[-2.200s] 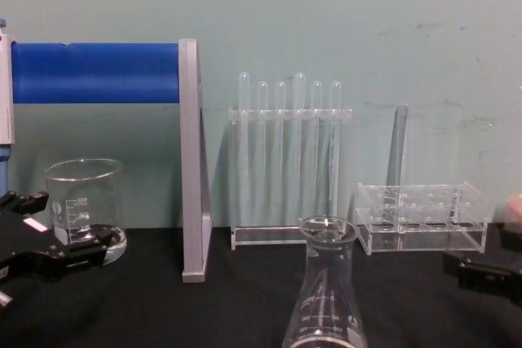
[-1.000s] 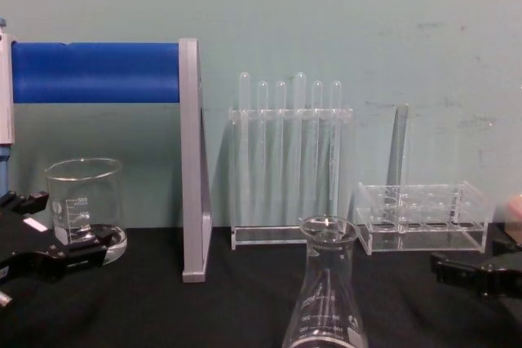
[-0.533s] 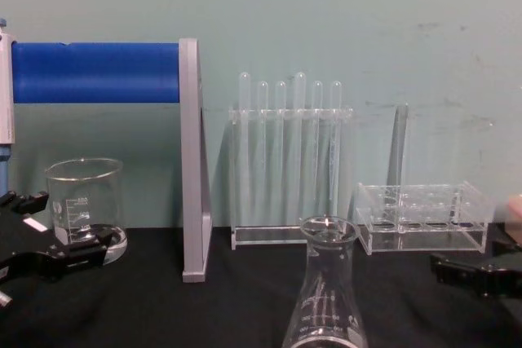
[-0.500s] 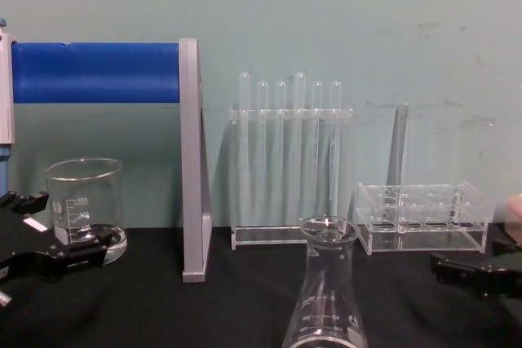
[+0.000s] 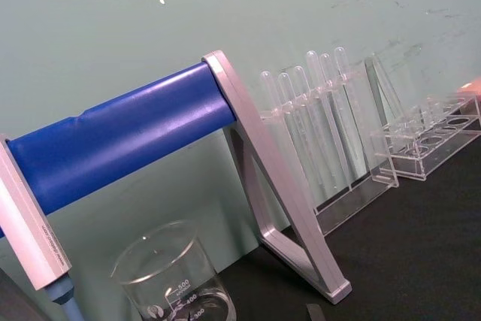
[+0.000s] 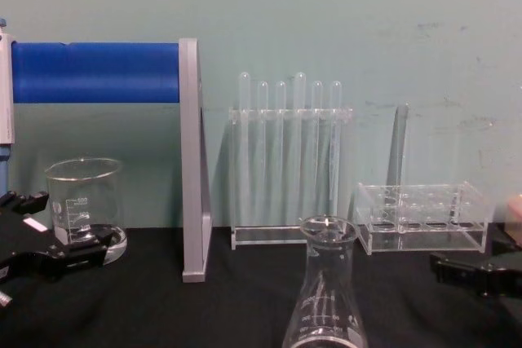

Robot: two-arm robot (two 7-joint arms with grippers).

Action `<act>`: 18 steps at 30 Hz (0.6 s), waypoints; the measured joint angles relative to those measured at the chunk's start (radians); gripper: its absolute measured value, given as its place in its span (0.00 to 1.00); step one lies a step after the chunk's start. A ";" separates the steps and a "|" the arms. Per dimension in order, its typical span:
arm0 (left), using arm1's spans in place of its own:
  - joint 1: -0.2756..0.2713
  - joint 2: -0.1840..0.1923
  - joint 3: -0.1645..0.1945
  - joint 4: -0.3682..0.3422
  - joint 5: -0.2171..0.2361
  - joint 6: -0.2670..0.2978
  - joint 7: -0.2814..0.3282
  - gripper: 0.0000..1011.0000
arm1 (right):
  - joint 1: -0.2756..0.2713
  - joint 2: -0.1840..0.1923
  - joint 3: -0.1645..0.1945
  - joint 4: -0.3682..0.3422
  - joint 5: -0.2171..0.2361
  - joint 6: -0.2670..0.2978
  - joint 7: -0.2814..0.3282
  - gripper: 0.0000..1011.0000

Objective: Grasp the erlenmeyer flask with one hand, shake it three times, then place it back.

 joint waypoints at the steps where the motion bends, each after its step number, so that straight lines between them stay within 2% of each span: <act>1: 0.000 0.000 0.000 0.000 0.000 0.000 0.000 0.99 | 0.000 0.000 0.000 0.000 0.000 0.000 0.000 0.99; 18: 0.000 0.000 0.000 0.000 0.000 0.000 0.000 0.99 | 0.000 0.000 0.000 0.000 0.000 0.000 0.000 0.99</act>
